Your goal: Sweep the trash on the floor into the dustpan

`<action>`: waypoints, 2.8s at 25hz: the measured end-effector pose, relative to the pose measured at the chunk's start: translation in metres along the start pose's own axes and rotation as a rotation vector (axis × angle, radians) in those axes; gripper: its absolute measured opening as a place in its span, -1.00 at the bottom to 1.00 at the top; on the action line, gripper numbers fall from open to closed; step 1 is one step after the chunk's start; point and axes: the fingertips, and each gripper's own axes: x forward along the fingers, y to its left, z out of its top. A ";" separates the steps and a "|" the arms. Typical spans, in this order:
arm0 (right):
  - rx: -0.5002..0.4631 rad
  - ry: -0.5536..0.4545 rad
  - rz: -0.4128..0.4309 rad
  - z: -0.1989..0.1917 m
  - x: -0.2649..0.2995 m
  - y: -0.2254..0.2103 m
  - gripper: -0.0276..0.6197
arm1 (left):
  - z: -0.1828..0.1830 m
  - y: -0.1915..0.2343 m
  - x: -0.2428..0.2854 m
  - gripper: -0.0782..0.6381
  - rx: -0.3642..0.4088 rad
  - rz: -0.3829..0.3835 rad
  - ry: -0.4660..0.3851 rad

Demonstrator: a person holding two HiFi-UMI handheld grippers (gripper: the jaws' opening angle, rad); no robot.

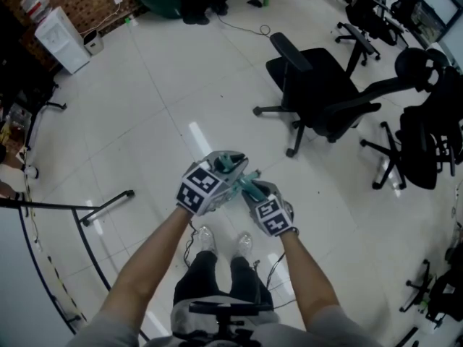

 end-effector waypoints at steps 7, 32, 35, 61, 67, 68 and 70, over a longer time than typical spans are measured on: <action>0.016 -0.024 0.023 -0.001 0.000 -0.004 -0.44 | 0.001 -0.009 0.007 -0.68 -0.012 -0.019 0.013; 0.350 -0.337 -0.450 0.033 -0.098 0.009 -0.06 | -0.003 0.001 0.012 -0.69 0.022 -0.069 0.075; 0.425 -0.347 -0.458 0.021 -0.086 0.046 -0.06 | -0.008 -0.001 0.014 -0.69 0.046 -0.092 0.098; 0.535 -0.350 -0.597 -0.032 0.074 -0.015 -0.28 | -0.016 -0.039 0.013 -0.67 0.088 -0.227 0.123; 0.544 -0.346 -0.624 -0.027 0.079 -0.018 -0.30 | -0.016 -0.033 0.011 -0.65 0.044 -0.225 0.131; 0.542 -0.347 -0.627 -0.027 0.080 -0.019 -0.29 | -0.016 -0.034 0.010 -0.64 0.040 -0.231 0.135; 0.541 -0.357 -0.625 -0.024 0.080 -0.019 -0.29 | -0.016 -0.036 0.009 -0.63 0.040 -0.259 0.141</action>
